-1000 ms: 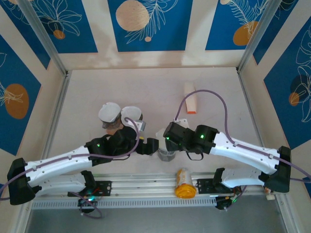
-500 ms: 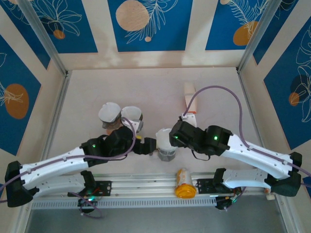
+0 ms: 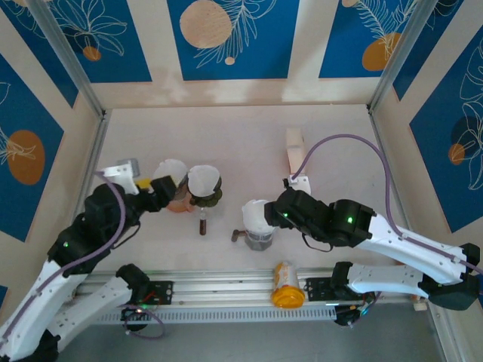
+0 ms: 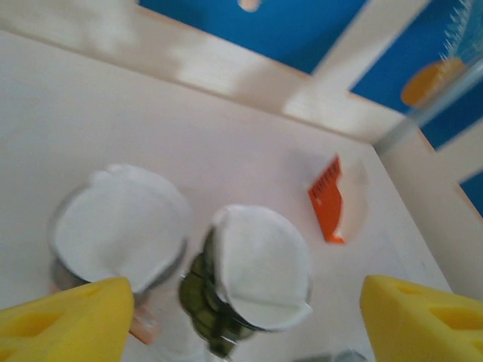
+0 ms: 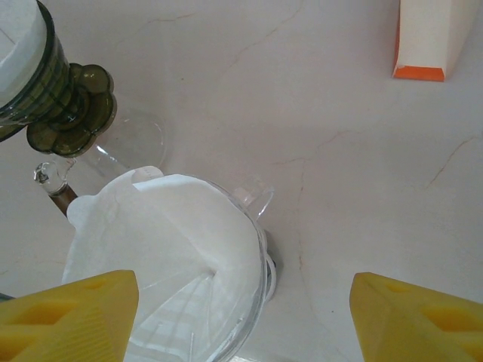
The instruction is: Place the coffee filter in the dripper
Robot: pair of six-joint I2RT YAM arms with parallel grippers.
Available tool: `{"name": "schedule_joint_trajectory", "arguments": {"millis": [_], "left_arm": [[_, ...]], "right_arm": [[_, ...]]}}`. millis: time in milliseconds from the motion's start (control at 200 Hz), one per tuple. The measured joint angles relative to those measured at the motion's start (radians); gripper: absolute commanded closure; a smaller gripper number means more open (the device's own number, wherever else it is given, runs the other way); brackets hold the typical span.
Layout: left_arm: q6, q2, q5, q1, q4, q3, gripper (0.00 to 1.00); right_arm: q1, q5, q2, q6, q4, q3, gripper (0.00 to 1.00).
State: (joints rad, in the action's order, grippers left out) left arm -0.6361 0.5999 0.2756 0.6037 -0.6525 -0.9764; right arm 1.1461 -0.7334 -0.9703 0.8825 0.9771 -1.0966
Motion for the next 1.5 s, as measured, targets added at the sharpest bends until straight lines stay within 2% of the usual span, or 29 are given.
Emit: {"name": "schedule_joint_trajectory", "arguments": {"millis": [160, 320, 415, 510, 615, 975, 1210, 1500], "left_arm": [[0.016, 0.016, -0.040, -0.215, -0.036, 0.021, 0.45], [-0.015, 0.017, -0.140, -0.478, -0.039, 0.136, 0.56], [-0.048, 0.017, -0.184, -0.565, -0.028, 0.214, 0.69], [-0.093, 0.034, -0.235, -0.600, 0.010, 0.299, 0.87], [-0.138, 0.068, -0.296, -0.631, 0.069, 0.401, 1.00], [-0.302, 0.240, -0.444, -0.654, 0.402, 0.653, 1.00], [-0.367, 0.352, -0.495, -0.654, 0.613, 0.694, 1.00], [-0.387, 0.441, -0.512, -0.654, 0.762, 0.701, 1.00]], "right_arm": [[0.000, 0.000, 0.008, -0.023, -0.023, 0.000, 0.26], [0.000, 0.000, 0.049, -0.037, -0.036, 0.013, 0.25], [0.003, 0.000, 0.078, -0.041, -0.041, 0.023, 0.26], [0.005, -0.001, 0.105, -0.043, -0.043, 0.034, 0.26], [0.006, -0.003, 0.122, -0.043, -0.042, 0.040, 0.26], [0.006, -0.024, 0.130, -0.055, -0.043, 0.040, 0.26], [0.006, -0.033, 0.130, -0.062, -0.042, 0.040, 0.26], [0.005, -0.046, 0.130, -0.062, -0.041, 0.040, 0.25]]}}
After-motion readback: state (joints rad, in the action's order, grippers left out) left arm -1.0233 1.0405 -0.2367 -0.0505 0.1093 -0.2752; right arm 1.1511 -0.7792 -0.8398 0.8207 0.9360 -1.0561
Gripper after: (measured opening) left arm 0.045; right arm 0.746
